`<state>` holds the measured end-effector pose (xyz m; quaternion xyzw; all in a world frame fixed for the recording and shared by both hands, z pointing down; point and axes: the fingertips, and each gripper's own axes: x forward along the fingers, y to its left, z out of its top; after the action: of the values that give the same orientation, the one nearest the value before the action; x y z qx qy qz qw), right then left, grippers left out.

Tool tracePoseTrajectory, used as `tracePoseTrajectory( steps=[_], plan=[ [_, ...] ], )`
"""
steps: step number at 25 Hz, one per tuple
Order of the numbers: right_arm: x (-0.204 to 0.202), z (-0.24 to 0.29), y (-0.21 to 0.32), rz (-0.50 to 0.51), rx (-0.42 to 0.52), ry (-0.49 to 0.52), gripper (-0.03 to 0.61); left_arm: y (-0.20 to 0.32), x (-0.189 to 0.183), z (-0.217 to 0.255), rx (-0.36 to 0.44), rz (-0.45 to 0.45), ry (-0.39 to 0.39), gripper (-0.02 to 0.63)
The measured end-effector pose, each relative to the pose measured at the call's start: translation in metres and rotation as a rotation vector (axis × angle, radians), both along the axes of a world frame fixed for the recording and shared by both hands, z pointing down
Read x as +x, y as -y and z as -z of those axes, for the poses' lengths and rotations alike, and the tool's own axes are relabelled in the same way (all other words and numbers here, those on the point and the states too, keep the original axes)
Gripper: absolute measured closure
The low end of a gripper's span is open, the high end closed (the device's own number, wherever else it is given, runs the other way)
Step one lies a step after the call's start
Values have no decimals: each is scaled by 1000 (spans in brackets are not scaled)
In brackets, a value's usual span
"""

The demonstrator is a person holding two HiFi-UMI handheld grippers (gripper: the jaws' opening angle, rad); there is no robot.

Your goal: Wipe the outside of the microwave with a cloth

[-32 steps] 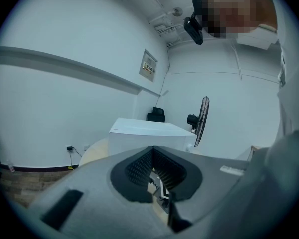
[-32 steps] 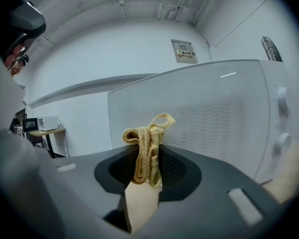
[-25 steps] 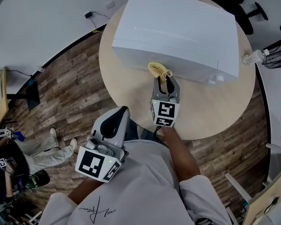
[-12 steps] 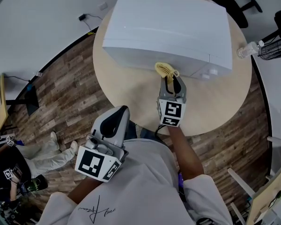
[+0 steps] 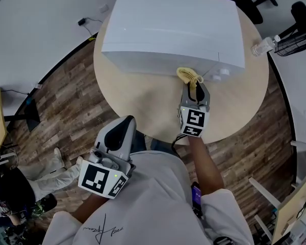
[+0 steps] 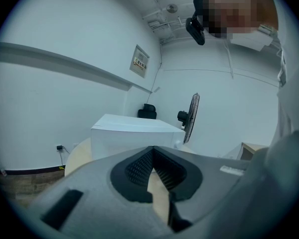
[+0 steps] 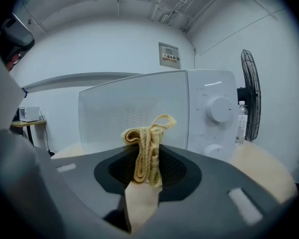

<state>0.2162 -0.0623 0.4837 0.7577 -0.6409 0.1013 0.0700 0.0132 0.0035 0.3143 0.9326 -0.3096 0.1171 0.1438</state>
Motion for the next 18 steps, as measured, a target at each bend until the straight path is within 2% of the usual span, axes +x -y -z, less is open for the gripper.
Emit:
tracePoseTrajectory(
  steps=[18],
  plan=[
    [64, -4, -35, -166, -15, 13, 454, -10, 14, -7, -21, -56, 13, 621]
  ],
)
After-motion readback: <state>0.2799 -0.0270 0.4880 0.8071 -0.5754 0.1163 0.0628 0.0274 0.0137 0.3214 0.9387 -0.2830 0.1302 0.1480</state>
